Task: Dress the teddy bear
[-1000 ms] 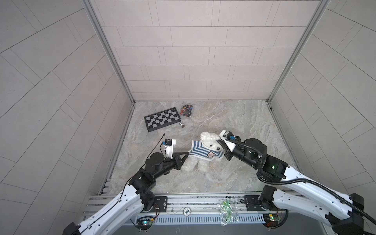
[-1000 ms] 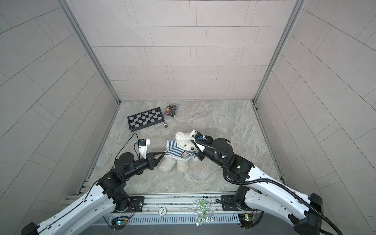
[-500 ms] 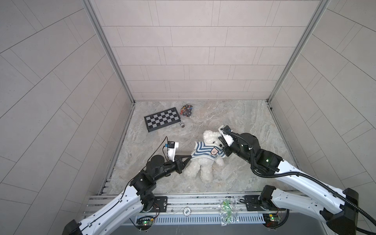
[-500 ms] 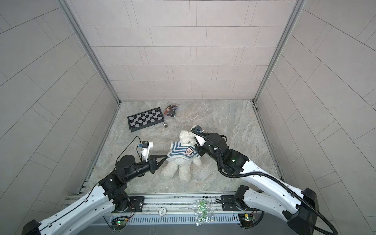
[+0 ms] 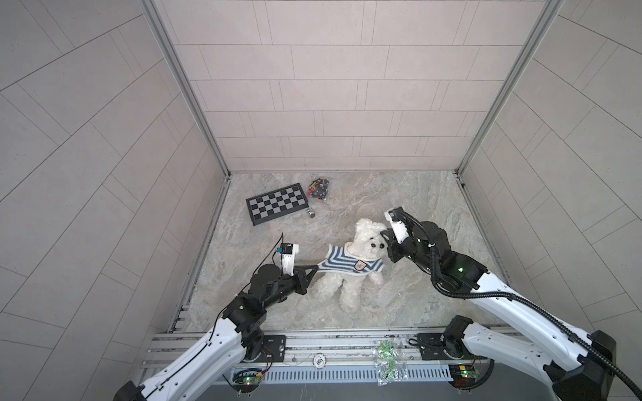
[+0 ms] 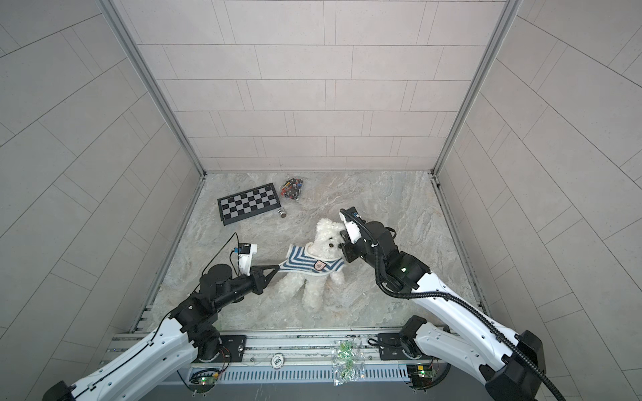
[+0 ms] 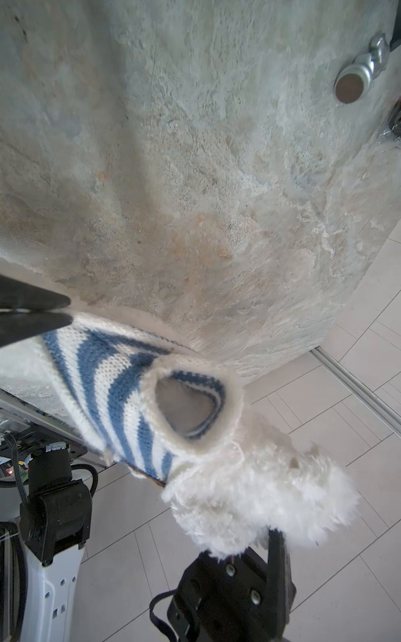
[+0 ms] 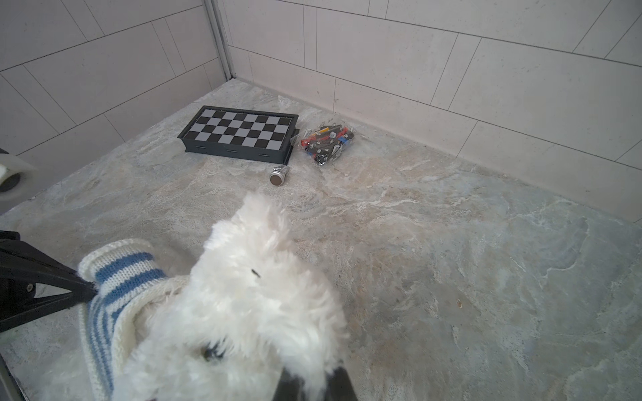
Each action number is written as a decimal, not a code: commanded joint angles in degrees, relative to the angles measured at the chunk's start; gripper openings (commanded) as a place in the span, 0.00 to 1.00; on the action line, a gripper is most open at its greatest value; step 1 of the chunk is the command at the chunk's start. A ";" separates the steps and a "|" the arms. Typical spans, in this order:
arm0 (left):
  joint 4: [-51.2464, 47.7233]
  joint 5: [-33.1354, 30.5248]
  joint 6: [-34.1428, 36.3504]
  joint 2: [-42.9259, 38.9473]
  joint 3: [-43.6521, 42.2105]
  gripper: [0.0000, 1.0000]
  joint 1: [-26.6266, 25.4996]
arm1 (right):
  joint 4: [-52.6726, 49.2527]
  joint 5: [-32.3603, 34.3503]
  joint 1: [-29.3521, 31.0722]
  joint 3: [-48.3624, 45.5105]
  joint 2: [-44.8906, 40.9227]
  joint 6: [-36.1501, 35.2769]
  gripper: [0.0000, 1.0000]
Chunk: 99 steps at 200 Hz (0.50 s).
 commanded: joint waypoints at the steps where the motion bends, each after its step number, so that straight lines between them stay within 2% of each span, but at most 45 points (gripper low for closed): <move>1: 2.65 -4.17 1.12 4.14 3.92 0.00 -2.79 | 3.10 2.90 -1.38 1.92 0.22 2.58 0.00; 20: 2.59 -4.12 1.47 6.79 6.34 0.00 -3.04 | 2.12 3.34 -1.39 2.52 -0.21 2.86 0.00; 52: -1.08 -4.96 2.28 4.58 7.78 0.30 -3.03 | 2.06 2.21 -1.35 2.28 0.39 3.99 0.00; 76: -5.07 -5.94 2.14 -0.34 7.86 0.39 -3.11 | 3.17 2.18 -1.39 1.94 1.33 5.41 0.00; 99: -3.66 -6.20 -0.05 -1.87 7.12 0.45 -4.83 | 3.10 2.51 -1.39 3.29 3.40 7.09 0.00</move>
